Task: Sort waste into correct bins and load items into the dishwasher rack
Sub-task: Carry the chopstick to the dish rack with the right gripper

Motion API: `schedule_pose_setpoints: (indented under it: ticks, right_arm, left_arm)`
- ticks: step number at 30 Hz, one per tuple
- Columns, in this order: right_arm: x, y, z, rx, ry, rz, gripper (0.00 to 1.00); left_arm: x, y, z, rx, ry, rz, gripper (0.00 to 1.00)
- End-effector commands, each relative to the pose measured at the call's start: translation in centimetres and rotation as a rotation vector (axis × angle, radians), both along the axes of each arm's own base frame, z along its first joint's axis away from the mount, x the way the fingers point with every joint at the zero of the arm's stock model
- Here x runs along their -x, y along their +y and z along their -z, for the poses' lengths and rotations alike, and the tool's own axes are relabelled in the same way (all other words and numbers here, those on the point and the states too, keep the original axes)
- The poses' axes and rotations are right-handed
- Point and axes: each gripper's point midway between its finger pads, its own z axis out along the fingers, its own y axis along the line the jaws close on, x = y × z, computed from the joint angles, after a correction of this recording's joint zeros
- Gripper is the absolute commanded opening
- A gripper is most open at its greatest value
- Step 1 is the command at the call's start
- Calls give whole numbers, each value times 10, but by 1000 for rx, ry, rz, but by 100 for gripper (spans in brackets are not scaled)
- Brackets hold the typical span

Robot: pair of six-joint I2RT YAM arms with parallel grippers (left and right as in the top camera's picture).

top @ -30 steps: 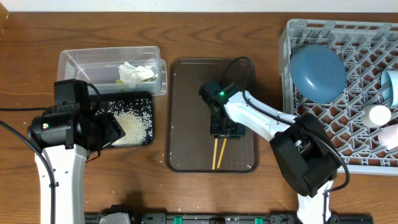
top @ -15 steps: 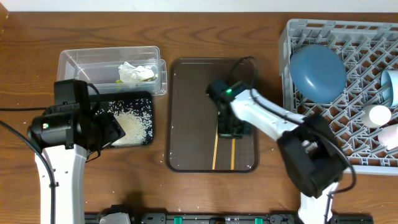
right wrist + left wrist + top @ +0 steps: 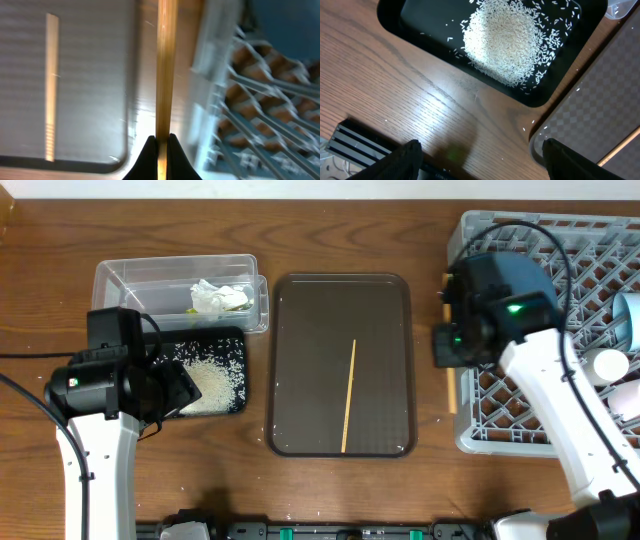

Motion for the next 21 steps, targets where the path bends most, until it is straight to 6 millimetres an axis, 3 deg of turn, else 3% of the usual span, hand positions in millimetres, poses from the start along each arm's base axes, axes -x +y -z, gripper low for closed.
schedule_pose_setpoints:
  ticks: [1, 4, 8, 16, 21]
  right_arm:
    - [3, -34, 13, 83, 56, -3, 1]
    - [8, -53, 25, 96, 93, 52, 1]
    - [10, -64, 40, 98, 116, 86, 1]
    - [4, -64, 69, 93, 88, 80, 1]
    - [-7, -64, 71, 87, 43, 83, 2]
  left_arm:
    - [1, 3, 1, -5, 9, -17, 80]
    - [1, 3, 1, -5, 9, -17, 80]
    - [1, 3, 1, -5, 9, -17, 80]
    - [1, 3, 1, -5, 9, -17, 80]
    - [1, 3, 1, -4, 9, -16, 80]
